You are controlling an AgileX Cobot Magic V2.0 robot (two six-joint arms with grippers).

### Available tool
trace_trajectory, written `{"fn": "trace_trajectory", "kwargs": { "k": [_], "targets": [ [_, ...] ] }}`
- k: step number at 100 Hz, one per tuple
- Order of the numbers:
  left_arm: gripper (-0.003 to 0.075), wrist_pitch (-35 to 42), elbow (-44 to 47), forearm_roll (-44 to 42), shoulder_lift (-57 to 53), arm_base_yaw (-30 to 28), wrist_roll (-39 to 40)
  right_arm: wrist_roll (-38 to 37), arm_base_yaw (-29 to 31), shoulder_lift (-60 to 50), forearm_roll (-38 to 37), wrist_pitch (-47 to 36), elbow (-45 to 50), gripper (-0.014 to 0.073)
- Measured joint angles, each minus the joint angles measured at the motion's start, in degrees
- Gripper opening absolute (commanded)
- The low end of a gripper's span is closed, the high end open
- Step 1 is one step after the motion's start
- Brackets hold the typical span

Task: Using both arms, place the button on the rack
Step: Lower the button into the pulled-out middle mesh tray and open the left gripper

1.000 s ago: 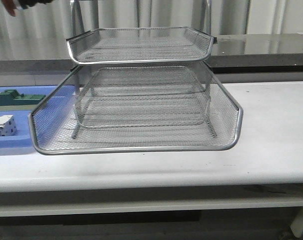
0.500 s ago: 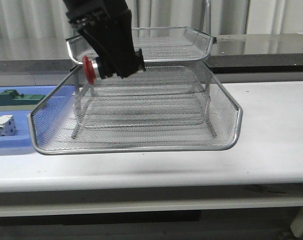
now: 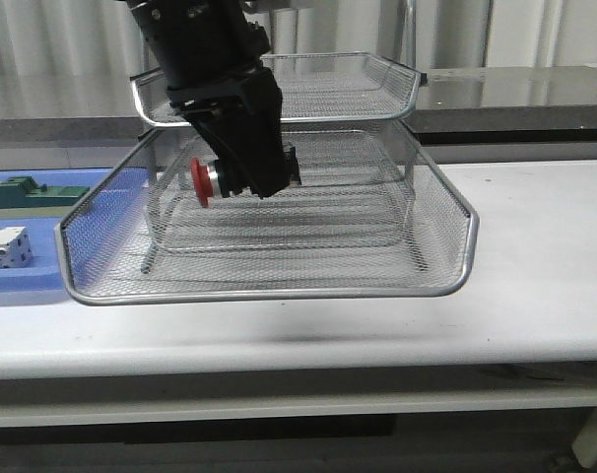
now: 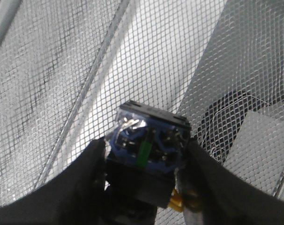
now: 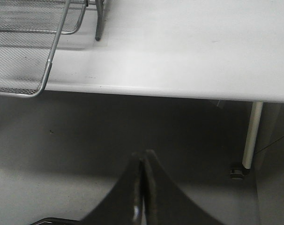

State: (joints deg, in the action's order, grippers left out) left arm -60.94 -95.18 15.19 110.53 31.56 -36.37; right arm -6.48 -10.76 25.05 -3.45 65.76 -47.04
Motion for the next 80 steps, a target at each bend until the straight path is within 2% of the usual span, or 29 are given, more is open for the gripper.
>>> {"fn": "trace_trajectory", "kwargs": {
  "k": [6,19,37,49,80],
  "targets": [
    [0.0175,0.03,0.0,0.0,0.0,0.0,0.0,0.0,0.0,0.0,0.0,0.0,0.0,-0.0067],
    [0.0366,0.03,0.0,0.0,0.0,0.0,0.0,0.0,0.0,0.0,0.0,0.0,0.0,-0.0067],
    [0.051,0.03,0.0,0.0,0.0,0.0,0.0,0.09,0.0,0.0,0.0,0.0,0.0,-0.0067],
    [0.0551,0.03,0.0,0.0,0.0,0.0,0.0,0.09,0.0,0.0,0.0,0.0,0.0,-0.0067],
    [0.0549,-2.8,-1.54,1.73,0.0,0.0,0.0,-0.03,0.0,0.0,0.0,0.0,0.0,-0.0067]
  ]
}}
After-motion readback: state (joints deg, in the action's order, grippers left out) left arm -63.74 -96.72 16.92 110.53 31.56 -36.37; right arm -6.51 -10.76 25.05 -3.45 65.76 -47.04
